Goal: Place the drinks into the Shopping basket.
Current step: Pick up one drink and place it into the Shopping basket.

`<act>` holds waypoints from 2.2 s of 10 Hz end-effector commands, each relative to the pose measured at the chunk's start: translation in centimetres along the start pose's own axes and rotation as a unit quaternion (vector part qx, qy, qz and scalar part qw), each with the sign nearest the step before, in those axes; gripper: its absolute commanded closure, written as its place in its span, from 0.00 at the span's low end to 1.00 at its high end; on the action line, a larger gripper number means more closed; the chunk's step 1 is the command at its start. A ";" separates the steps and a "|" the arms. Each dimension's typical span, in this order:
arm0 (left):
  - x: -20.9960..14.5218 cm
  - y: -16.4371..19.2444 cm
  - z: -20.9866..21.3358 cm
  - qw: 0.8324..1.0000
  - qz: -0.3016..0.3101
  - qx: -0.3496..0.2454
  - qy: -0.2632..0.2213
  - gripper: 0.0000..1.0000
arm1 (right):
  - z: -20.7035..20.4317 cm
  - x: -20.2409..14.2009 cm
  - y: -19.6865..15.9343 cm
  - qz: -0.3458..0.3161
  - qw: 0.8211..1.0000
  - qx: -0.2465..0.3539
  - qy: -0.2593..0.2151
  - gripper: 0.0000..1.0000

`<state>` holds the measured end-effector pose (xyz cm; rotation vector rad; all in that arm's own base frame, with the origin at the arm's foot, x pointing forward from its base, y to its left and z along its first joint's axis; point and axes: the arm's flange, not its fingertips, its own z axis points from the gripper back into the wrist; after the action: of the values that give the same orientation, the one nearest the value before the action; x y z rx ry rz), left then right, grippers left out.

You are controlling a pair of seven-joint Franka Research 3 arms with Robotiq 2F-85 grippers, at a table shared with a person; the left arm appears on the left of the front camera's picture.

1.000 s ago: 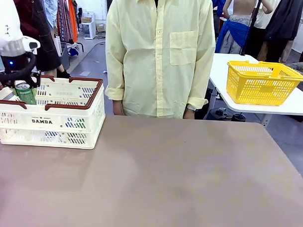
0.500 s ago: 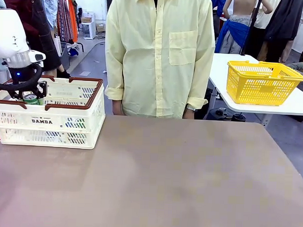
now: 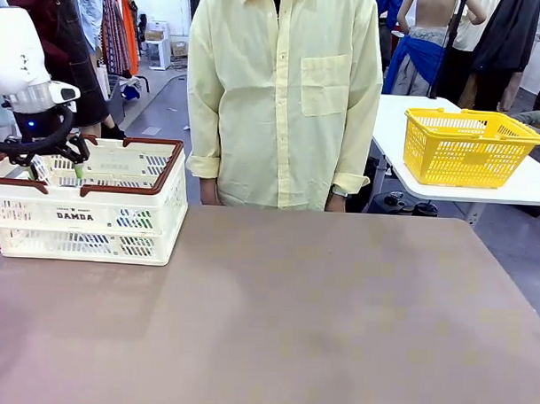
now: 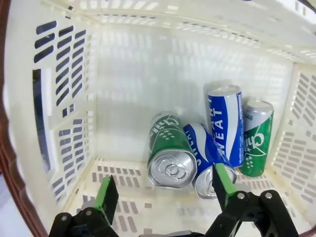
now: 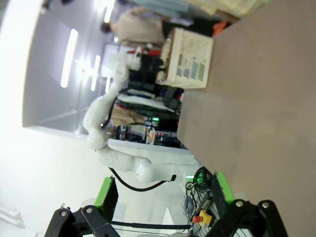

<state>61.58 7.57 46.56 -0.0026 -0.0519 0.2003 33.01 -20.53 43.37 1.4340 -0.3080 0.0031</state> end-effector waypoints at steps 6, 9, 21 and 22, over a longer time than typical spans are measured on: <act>-12.5 7.2 15.0 0.966 -0.034 -0.255 -0.021 0.00 | -0.2 0.2 0.6 -0.006 1.000 0.004 -0.003 0.00; -19.8 14.6 12.2 0.867 0.006 -0.494 0.063 0.00 | -0.2 0.2 0.6 -0.006 1.000 0.004 -0.003 0.00; -22.7 17.3 10.0 0.834 -0.006 -0.548 0.063 0.00 | -0.2 0.2 0.6 -0.006 1.000 0.004 -0.003 0.00; -22.7 17.3 10.0 0.834 -0.006 -0.548 0.063 0.00 | -0.2 0.2 0.6 -0.006 1.000 0.004 -0.003 0.00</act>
<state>35.69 20.12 55.28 -1.1870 -0.0306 0.1222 33.04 -20.50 43.36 1.4340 -0.3068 0.0037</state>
